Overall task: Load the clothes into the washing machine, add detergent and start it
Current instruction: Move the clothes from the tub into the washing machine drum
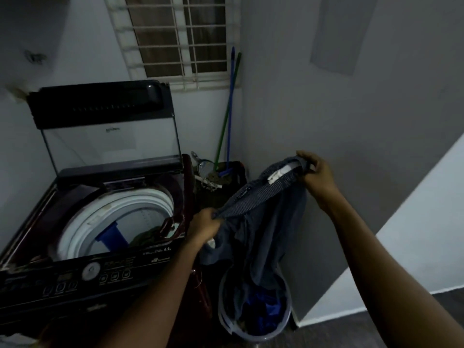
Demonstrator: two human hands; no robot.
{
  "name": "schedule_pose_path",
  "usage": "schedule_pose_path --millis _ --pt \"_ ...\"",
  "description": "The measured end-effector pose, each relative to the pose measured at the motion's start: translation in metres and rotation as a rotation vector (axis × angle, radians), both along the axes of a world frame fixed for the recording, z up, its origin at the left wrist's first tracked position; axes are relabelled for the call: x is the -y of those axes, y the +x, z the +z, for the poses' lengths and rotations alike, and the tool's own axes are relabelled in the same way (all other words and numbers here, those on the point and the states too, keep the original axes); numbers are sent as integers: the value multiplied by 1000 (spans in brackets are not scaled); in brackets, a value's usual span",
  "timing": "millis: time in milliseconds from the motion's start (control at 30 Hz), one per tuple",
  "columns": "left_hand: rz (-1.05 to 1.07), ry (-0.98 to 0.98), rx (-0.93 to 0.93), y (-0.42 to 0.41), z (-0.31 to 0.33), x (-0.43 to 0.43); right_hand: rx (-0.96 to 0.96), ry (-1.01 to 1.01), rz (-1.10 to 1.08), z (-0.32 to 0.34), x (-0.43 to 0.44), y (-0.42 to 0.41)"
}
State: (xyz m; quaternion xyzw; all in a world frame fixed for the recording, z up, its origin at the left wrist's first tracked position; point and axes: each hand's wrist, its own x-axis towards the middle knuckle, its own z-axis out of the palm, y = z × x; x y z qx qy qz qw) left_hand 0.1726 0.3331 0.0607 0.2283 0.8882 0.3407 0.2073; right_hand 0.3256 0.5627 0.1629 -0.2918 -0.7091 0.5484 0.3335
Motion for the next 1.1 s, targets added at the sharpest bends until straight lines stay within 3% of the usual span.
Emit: schedule_pose_path --millis 133,300,400,600,700,867,1033,1100 --pt "-108 11 70 -25 34 -2 150 43 -182 -35 -20 13" --pt "-421 -266 -130 -41 53 5 196 55 -287 -49 -33 22" --pt "-450 -313 -127 -51 50 13 180 59 -374 -50 -36 25" --pt "-28 151 453 -32 55 5 168 31 -328 -54 -17 15" --pt "97 359 601 -12 64 -19 132 6 -200 -48 18 1" --pt "34 590 707 24 88 -55 63 17 170 -38 76 -22" --pt "84 655 493 29 100 -56 24 -95 408 -22 84 -8" --pt "117 692 425 25 107 -55 -36 -110 410 -23 73 4"
